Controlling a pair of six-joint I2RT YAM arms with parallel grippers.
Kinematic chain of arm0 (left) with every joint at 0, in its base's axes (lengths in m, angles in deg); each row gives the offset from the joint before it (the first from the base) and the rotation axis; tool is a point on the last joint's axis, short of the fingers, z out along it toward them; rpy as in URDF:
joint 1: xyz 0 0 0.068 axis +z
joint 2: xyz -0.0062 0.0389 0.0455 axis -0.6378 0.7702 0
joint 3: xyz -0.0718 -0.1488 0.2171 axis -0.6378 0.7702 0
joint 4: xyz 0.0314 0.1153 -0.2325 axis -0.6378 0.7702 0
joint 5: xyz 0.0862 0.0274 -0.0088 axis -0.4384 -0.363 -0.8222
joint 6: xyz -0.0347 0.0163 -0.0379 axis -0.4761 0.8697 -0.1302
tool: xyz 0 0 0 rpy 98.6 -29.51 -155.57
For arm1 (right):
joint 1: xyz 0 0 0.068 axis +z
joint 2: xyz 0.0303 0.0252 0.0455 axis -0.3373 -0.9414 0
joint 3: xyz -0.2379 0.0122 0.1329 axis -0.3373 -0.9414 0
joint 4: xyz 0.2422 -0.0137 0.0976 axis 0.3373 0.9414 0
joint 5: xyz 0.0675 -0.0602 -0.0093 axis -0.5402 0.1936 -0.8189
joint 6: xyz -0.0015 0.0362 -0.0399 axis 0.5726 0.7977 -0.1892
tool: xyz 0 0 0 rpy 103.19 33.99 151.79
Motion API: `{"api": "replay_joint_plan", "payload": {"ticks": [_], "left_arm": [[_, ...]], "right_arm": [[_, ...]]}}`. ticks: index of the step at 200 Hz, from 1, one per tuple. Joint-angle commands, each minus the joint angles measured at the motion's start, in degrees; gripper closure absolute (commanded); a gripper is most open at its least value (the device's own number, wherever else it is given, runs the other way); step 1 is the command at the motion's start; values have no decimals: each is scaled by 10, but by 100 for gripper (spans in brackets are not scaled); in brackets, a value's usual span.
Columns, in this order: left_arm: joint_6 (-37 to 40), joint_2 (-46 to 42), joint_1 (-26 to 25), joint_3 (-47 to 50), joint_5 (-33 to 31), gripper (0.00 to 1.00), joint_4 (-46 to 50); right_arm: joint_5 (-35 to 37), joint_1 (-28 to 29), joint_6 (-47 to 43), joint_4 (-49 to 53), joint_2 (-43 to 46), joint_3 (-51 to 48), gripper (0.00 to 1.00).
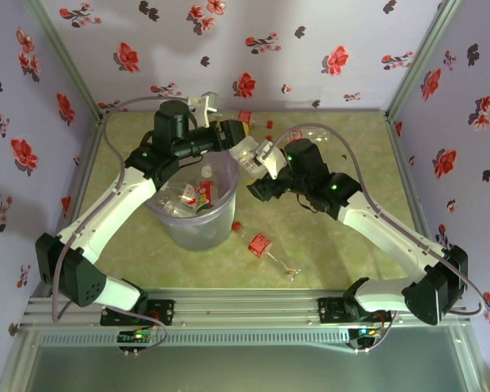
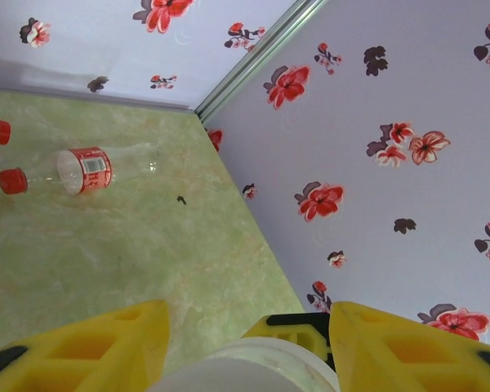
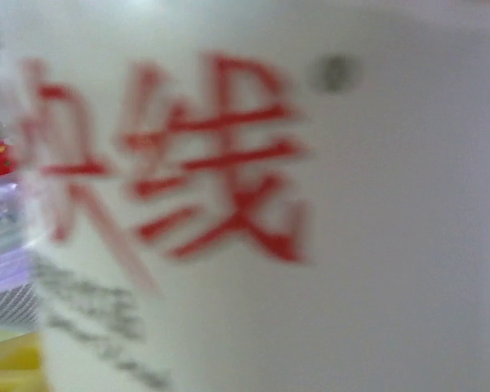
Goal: Put the plastic bottles in the bin
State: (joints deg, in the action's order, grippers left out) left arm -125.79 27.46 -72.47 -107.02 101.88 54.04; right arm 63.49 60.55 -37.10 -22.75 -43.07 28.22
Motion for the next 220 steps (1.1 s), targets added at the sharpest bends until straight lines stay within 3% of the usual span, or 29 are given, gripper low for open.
{"api": "replay_joint_plan", "payload": {"ticks": [1, 22, 77, 109, 127, 140, 153, 179, 220], "left_arm": [[-9, -2, 0, -27, 15, 62, -39], [-13, -4, 8, -35, 15, 64, -45], [-18, -27, 64, -75, 34, 68, -41], [8, -79, 117, -86, 35, 69, 9], [31, -120, 152, -77, 27, 78, 66], [47, -147, 171, -59, 16, 90, 103], [53, -169, 184, -33, 10, 96, 119], [55, -187, 192, 13, 0, 97, 130], [84, -209, 197, 42, -67, 100, 164]], "right_arm": [[18, 2, -15, -10, 5, 27, 10], [48, 2, -17, -24, 23, 20, 1], [121, -50, 39, -108, 94, -37, 1], [195, -109, 80, -82, 111, -63, 1], [218, -130, 98, -65, 111, -84, 1], [215, -135, 108, -65, 116, -106, 1], [208, -136, 120, -64, 118, -122, 1], [172, -136, 156, -70, 116, -143, 1], [44, -126, 223, -94, 91, -150, 9]]}}
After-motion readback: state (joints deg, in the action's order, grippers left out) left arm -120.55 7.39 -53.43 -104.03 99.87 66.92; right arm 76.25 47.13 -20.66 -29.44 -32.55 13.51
